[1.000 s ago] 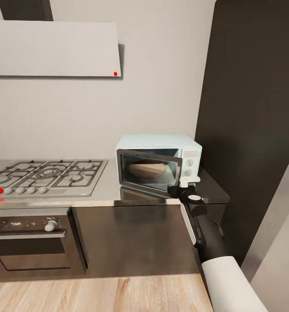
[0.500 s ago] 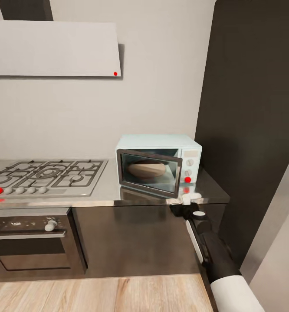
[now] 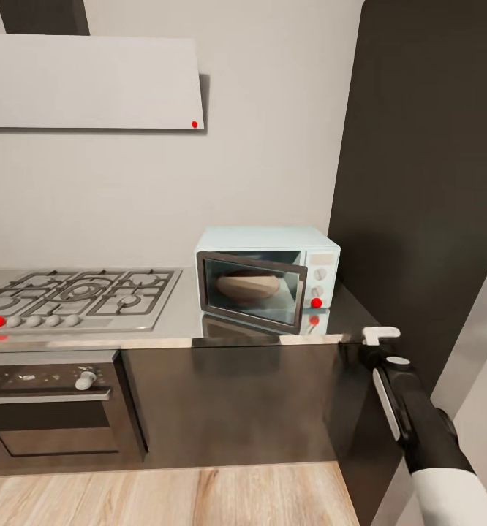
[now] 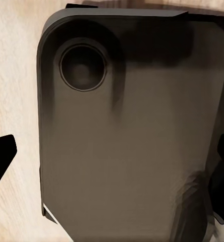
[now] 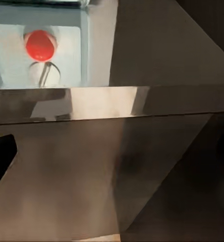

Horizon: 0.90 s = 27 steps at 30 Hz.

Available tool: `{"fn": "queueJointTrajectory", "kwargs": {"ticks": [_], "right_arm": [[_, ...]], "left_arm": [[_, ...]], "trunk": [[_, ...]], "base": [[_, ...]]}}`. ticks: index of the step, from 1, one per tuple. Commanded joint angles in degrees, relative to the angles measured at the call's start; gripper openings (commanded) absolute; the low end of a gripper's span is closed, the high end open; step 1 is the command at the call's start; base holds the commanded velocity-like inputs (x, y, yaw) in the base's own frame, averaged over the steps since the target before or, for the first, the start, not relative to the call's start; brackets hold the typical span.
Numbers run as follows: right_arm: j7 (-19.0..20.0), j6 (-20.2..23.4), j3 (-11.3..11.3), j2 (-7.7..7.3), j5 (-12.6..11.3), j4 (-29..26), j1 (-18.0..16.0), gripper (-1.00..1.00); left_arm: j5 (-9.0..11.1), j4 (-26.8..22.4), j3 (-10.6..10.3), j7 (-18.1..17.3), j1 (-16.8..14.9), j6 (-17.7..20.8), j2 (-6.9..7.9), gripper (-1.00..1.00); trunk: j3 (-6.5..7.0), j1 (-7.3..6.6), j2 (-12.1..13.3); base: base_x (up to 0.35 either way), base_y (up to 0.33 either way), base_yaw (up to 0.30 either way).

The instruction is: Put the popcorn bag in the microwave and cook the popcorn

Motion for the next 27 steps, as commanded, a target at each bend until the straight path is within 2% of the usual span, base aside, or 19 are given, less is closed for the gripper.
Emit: {"fn": "queueJointTrajectory", "kwargs": {"ticks": [1, 3, 5, 9, 10, 11, 12, 13, 16, 27], "right_arm": [[0.3, 0.3, 0.0, 0.22, 0.5, -1.1, 0.0, 1.00], [0.3, 0.7, 0.0, 0.66, 0.6, -3.1, 0.0, 1.00], [0.2, 3.1, 0.0, 0.97, 0.5, -7.2, 0.0, 1.00], [0.1, 3.5, 0.3, 1.12, 0.5, -9.4, 0.0, 1.00], [0.1, 3.2, 0.3, 1.71, 0.0, -9.4, 0.0, 1.00], [0.1, 2.6, 0.2, 2.38, -0.6, -9.3, 0.0, 1.00], [-0.3, -2.5, 0.2, 4.07, -2.5, -9.0, 0.0, 1.00], [-0.3, -4.6, 0.2, 4.41, -2.8, -8.3, 0.0, 1.00], [0.1, -5.9, 0.3, 4.55, -3.0, -6.8, 0.0, 1.00], [0.3, -6.0, 0.3, 4.42, -3.1, -6.5, 0.0, 1.00]], "left_arm": [[0.3, 0.0, 0.1, -0.2, 0.0, -0.1, 0.01, 1.00], [0.3, 0.0, 0.1, -0.2, 0.0, -0.1, 0.01, 1.00], [0.3, 0.0, 0.1, -0.2, 0.0, -0.1, 0.01, 1.00], [0.3, 0.0, 0.1, -0.2, 0.0, -0.1, -0.06, 1.00], [0.3, -0.1, 0.1, -0.2, 0.0, -0.1, -0.07, 1.00], [0.3, 0.0, 0.2, -0.2, 0.0, -0.1, -0.07, 1.00], [0.3, -0.1, 0.2, 0.0, 0.0, -0.1, -0.09, 1.00], [0.3, -0.1, 0.2, -0.1, 0.0, -0.1, -0.05, 1.00], [0.3, -0.1, 0.1, -0.3, 0.0, -0.1, 0.00, 1.00], [0.3, -0.1, 0.1, -0.4, 0.0, 0.0, 0.01, 1.00]], "trunk": [[-0.05, 0.00, 0.0], [-0.05, 0.00, 0.0], [-0.05, 0.00, 0.0], [-0.05, 0.00, 0.0], [-0.05, 0.00, 0.0], [-0.05, 0.00, 0.0], [-0.05, 0.00, 0.0], [-0.05, 0.00, 0.0], [-0.05, 0.00, 0.0], [-0.05, 0.00, 0.0]], "base": [[0.000, 0.000, 0.000], [0.000, 0.000, 0.000], [0.000, 0.000, 0.000], [0.000, 0.000, 0.000], [0.000, 0.000, 0.000], [0.000, 0.000, 0.000], [0.000, 0.000, 0.000], [0.007, 0.000, 0.000], [0.223, 0.000, 0.000], [0.315, 0.000, 0.000]]}}
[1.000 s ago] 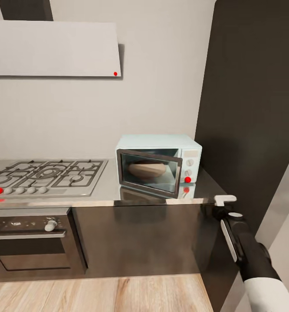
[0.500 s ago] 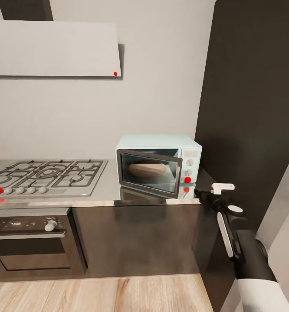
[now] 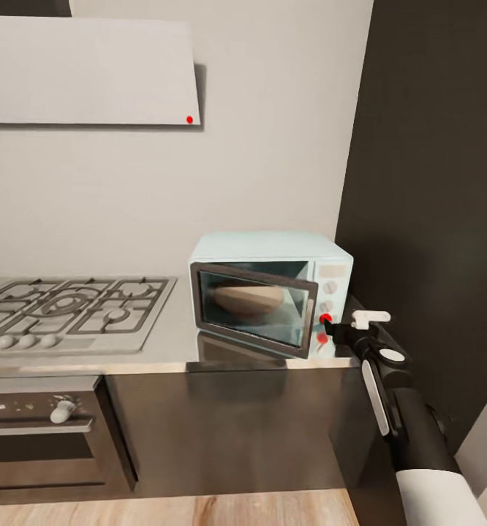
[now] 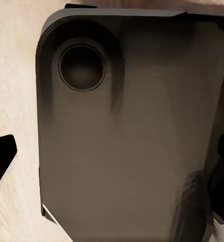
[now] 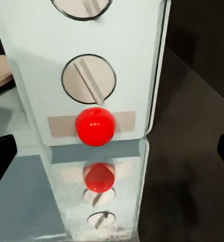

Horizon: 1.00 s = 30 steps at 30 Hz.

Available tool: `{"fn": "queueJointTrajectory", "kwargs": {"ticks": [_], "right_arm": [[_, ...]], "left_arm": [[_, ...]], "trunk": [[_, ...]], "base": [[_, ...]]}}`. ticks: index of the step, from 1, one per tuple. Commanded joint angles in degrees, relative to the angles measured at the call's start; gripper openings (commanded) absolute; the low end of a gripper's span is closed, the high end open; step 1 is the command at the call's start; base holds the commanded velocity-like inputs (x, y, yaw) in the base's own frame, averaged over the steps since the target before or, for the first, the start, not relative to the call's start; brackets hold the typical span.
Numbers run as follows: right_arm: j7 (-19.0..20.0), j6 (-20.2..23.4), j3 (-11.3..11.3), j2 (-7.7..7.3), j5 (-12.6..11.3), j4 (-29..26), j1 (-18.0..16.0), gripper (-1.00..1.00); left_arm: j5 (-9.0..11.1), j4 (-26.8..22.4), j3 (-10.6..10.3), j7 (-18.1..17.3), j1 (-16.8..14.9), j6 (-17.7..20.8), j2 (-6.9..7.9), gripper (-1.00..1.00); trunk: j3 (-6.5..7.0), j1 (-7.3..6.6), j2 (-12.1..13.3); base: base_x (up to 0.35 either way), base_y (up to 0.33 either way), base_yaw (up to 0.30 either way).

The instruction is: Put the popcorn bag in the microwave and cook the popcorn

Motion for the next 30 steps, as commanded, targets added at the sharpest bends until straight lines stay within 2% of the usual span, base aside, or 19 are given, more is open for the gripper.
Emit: {"fn": "queueJointTrajectory", "kwargs": {"ticks": [1, 3, 4, 14, 20, 22, 26, 30], "right_arm": [[0.3, 0.3, 0.0, 0.06, 0.4, -0.1, 0.0, 1.00], [0.3, 0.3, 0.0, 0.08, 0.4, 0.0, 0.0, 1.00], [1.7, 0.6, 0.0, 0.06, 0.4, 0.0, 0.0, 1.00], [22.3, 2.9, -0.2, -1.13, 0.9, 0.0, 0.0, 1.00], [29.7, 3.0, -0.2, -2.55, 1.0, 0.1, 0.0, 1.00], [33.7, 3.0, -0.2, -2.98, 1.1, 0.1, 0.0, 1.00], [38.3, 3.0, -0.2, -3.75, 1.1, 0.1, 0.0, 1.00], [41.2, 3.0, -0.1, -3.89, 1.1, 0.0, 0.0, 1.00]], "left_arm": [[0.3, 0.0, 0.1, -0.2, 0.0, -0.1, -0.01, 1.00], [0.3, 0.0, 0.1, -0.2, 0.0, -0.1, 0.00, 1.00], [0.3, 0.0, 0.1, -0.2, 0.0, -0.1, -0.01, 1.00], [0.3, 0.0, 0.1, -0.2, 0.0, -0.2, -0.07, 1.00], [0.3, 0.0, 0.1, -0.2, 0.0, -0.2, -0.08, 1.00], [0.3, 0.0, 0.1, -0.2, 0.0, -0.2, -0.08, 1.00], [0.3, 0.0, 0.1, -0.2, 0.0, -0.1, -0.08, 1.00], [0.4, 0.0, 0.0, -0.2, 0.0, 0.1, -0.08, 1.00]], "trunk": [[-0.05, 0.03, 0.0], [-0.05, 0.03, 0.0], [-0.05, 0.03, 0.0], [-0.05, 0.03, 0.0], [-0.05, 0.03, 0.0], [-0.05, 0.03, 0.0], [-0.05, 0.03, 0.0], [-0.05, 0.03, 0.0]], "base": [[0.299, 0.000, 0.000], [0.252, 0.000, 0.000], [0.080, 0.000, 0.000], [0.010, 0.000, 0.000], [0.000, 0.000, 0.000], [0.000, 0.000, 0.000], [0.000, 0.000, 0.000], [0.000, 0.000, 0.000]]}}
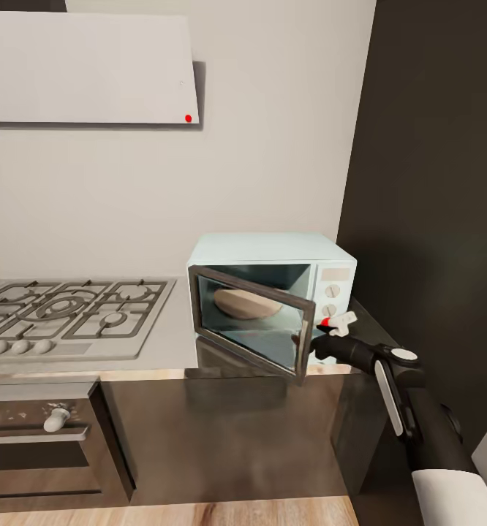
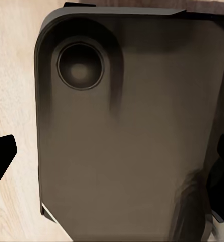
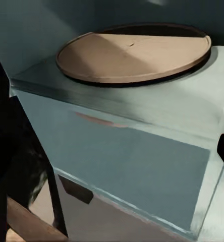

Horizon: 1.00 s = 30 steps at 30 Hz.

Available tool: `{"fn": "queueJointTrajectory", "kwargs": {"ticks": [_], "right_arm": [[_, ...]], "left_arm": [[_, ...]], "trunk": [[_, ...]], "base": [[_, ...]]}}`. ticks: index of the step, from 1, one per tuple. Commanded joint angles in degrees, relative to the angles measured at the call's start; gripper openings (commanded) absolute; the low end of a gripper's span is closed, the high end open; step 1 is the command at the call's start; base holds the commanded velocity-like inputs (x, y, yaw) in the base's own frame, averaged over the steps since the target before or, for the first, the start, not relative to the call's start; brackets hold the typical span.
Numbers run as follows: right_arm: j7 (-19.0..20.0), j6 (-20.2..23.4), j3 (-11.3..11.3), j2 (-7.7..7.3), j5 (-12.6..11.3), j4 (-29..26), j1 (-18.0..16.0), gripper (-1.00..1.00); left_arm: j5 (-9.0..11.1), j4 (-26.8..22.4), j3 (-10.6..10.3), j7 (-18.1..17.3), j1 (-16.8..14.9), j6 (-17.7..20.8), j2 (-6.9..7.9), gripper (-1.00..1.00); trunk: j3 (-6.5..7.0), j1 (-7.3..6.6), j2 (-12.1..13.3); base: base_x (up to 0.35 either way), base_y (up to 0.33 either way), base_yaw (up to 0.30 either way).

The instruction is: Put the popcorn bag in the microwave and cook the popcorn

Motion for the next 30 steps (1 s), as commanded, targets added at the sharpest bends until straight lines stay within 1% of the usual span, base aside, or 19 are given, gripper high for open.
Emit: {"fn": "queueJointTrajectory", "kwargs": {"ticks": [1, 3, 6, 14, 16, 20, 23, 30], "right_arm": [[1.5, 0.3, -0.1, -0.01, 0.4, -0.1, 0.0, 1.00], [2.8, 0.3, -0.1, -0.04, 0.5, -0.1, 0.0, 1.00], [3.4, 0.3, -0.1, -0.05, 0.7, -0.1, 0.0, 1.00], [3.5, 0.4, -0.1, -0.02, 0.8, -0.1, 0.0, 1.00], [3.2, 0.4, -0.1, 0.05, 1.0, -0.1, 0.0, 1.00], [2.8, 0.4, 0.0, 0.72, 1.1, 0.0, 0.0, 1.00], [2.6, 0.4, 0.0, 0.93, 1.0, 0.0, 0.0, 1.00], [2.1, 0.5, 0.0, 0.95, 0.9, 0.5, 0.0, 1.00]], "left_arm": [[0.4, 0.0, 0.1, -0.2, 0.0, 0.1, 0.00, 1.00], [0.4, 0.0, 0.1, -0.2, 0.0, 0.1, 0.00, 1.00], [0.3, 0.0, 0.1, -0.2, 0.0, -0.2, 0.02, 1.00], [0.3, 0.0, 0.2, -0.2, 0.0, -0.3, 0.05, 1.00], [0.3, 0.0, 0.2, -0.2, 0.0, -0.3, 0.06, 1.00], [0.3, 0.0, 0.2, -0.2, 0.0, -0.3, 0.09, 1.00], [0.3, 0.0, 0.2, -0.2, 0.0, -0.3, 0.07, 1.00], [0.3, -0.1, 0.2, -0.2, 0.0, -0.3, 0.05, 1.00]], "trunk": [[-0.05, 0.00, 0.0], [-0.05, 0.00, 0.0], [-0.05, 0.00, 0.0], [-0.05, 0.00, 0.0], [-0.05, 0.00, 0.0], [-0.05, 0.00, 0.0], [-0.05, 0.00, 0.0], [-0.05, 0.00, 0.0]], "base": [[0.000, 0.000, 0.000], [0.000, 0.000, 0.000], [-0.065, 0.000, 0.000], [-0.303, 0.000, 0.000], [-0.152, 0.000, 0.000], [-0.036, 0.000, 0.000], [-0.004, 0.000, 0.000], [0.000, 0.000, 0.000]]}}
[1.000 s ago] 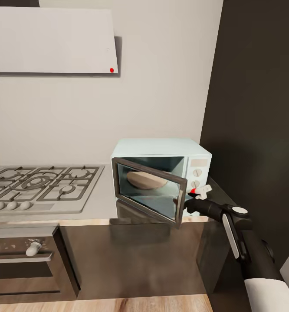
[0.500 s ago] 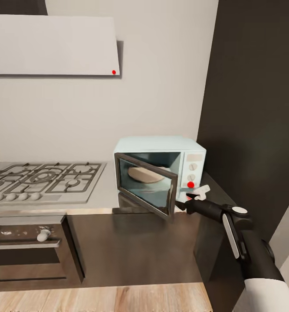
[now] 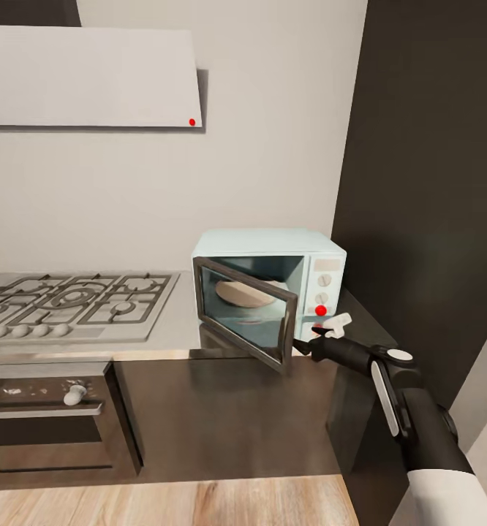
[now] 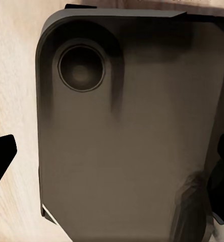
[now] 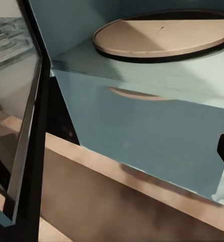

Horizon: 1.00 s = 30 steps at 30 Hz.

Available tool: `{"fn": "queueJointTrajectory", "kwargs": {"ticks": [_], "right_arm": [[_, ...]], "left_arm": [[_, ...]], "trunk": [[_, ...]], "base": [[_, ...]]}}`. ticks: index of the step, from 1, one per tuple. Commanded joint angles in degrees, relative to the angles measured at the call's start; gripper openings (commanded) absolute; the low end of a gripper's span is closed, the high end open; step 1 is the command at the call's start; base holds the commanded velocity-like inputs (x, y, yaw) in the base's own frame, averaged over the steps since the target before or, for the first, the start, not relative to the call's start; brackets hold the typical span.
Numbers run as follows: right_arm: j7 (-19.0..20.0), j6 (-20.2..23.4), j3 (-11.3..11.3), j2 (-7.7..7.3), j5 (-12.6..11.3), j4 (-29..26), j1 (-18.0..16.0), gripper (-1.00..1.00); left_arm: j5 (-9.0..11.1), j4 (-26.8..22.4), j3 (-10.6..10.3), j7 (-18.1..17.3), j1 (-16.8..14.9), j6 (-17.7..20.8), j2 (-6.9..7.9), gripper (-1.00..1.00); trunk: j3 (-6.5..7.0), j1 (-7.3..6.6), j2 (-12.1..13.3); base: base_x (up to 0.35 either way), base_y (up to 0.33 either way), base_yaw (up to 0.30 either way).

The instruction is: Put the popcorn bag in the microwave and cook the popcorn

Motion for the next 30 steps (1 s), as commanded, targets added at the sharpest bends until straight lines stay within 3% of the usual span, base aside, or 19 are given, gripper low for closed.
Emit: {"fn": "queueJointTrajectory", "kwargs": {"ticks": [1, 18, 30], "right_arm": [[0.5, 0.2, -0.1, 0.03, 0.5, 0.0, 0.0, 1.00], [0.8, 0.2, -0.1, 0.10, 0.4, 0.5, 0.0, 1.00], [13.0, 0.0, 0.0, -0.44, 0.3, 0.6, 0.0, 1.00]], "left_arm": [[0.3, 0.0, 0.2, -0.2, 0.0, -0.1, -0.02, 1.00], [0.3, -0.1, 0.2, -0.1, 0.0, -0.1, -0.06, 1.00], [0.3, -0.1, 0.2, -0.2, 0.0, -0.1, -0.05, 1.00]], "trunk": [[-0.05, 0.00, 0.0], [-0.05, 0.00, 0.0], [-0.05, 0.00, 0.0]], "base": [[0.000, 0.000, 0.000], [0.000, 0.140, 0.000], [0.000, 0.103, 0.000]]}}
